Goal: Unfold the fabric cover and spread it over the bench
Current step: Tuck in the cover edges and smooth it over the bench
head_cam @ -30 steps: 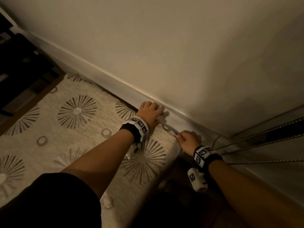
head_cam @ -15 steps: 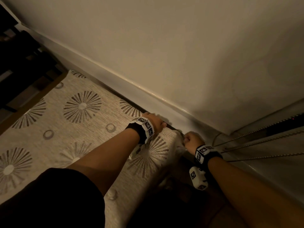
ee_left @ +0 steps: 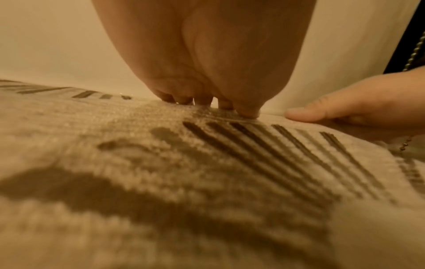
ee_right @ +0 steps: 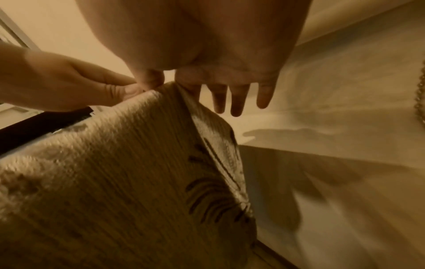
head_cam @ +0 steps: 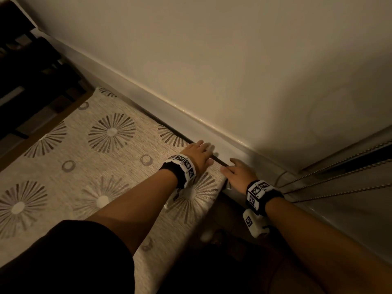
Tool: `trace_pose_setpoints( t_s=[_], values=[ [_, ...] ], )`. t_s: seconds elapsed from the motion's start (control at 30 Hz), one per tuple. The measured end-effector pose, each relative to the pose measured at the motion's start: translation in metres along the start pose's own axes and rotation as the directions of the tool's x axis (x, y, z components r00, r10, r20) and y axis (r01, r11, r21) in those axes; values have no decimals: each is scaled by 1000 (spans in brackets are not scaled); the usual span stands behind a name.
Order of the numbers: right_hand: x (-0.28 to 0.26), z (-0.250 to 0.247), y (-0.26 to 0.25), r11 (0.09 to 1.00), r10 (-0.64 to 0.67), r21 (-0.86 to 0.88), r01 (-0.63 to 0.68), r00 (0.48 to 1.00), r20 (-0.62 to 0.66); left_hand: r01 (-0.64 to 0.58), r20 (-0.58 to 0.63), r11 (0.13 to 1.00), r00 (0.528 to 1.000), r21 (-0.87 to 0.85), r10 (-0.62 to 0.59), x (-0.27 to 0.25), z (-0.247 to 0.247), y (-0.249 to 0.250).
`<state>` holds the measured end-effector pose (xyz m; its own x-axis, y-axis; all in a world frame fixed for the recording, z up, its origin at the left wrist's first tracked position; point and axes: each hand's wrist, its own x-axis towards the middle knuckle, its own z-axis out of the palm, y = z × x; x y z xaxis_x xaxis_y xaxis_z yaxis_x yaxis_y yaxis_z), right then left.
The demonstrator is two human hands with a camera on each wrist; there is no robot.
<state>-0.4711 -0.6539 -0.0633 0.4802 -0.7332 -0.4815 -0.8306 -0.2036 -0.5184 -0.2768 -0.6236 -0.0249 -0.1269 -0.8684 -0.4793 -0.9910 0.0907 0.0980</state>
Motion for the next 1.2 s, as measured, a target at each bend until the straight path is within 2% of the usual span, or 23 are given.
trace_pose_setpoints(
  t_s=[0.1,0.2,0.3,0.4,0.53,0.6,0.73,0.83,0.97,1.0,1.13,1.2],
  values=[
    [0,-14,-16,990,-97,-113,89,993,-61,103,-123,984,985,-146,-121,-26,6,-11],
    [10,-29,-43,989,-98,-115,93,994,-40,242,-175,932,939,-270,-294,-65,14,-47],
    [24,-42,-89,959,-188,-215,187,982,17,426,-134,857,869,-290,-477,-114,31,-100],
    [31,-47,-149,887,-312,-320,333,943,117,574,-83,764,781,-295,-619,-162,44,-146],
    [48,-30,-221,840,-424,-300,452,892,156,668,-17,647,691,-368,-723,-205,53,-190],
    [66,-16,-245,840,-449,-247,483,874,184,672,-5,622,677,-402,-736,-211,55,-206],
    [122,-4,-283,815,-466,-245,524,846,260,654,-12,620,684,-433,-730,-196,34,-252],
    [174,1,-308,839,-474,-139,526,832,289,660,-27,618,674,-428,-738,-167,2,-299],
    [237,21,-347,756,-535,-159,634,740,408,680,56,584,671,-443,-739,-105,-26,-362],
    [247,26,-354,749,-525,-175,639,733,433,683,75,586,676,-435,-733,-90,-30,-371],
    [276,43,-366,801,-446,-158,577,753,484,687,140,561,681,-462,-718,-46,-32,-388],
    [282,47,-369,788,-442,-194,584,757,481,712,176,567,674,-413,-718,-37,-32,-390]
  ],
)
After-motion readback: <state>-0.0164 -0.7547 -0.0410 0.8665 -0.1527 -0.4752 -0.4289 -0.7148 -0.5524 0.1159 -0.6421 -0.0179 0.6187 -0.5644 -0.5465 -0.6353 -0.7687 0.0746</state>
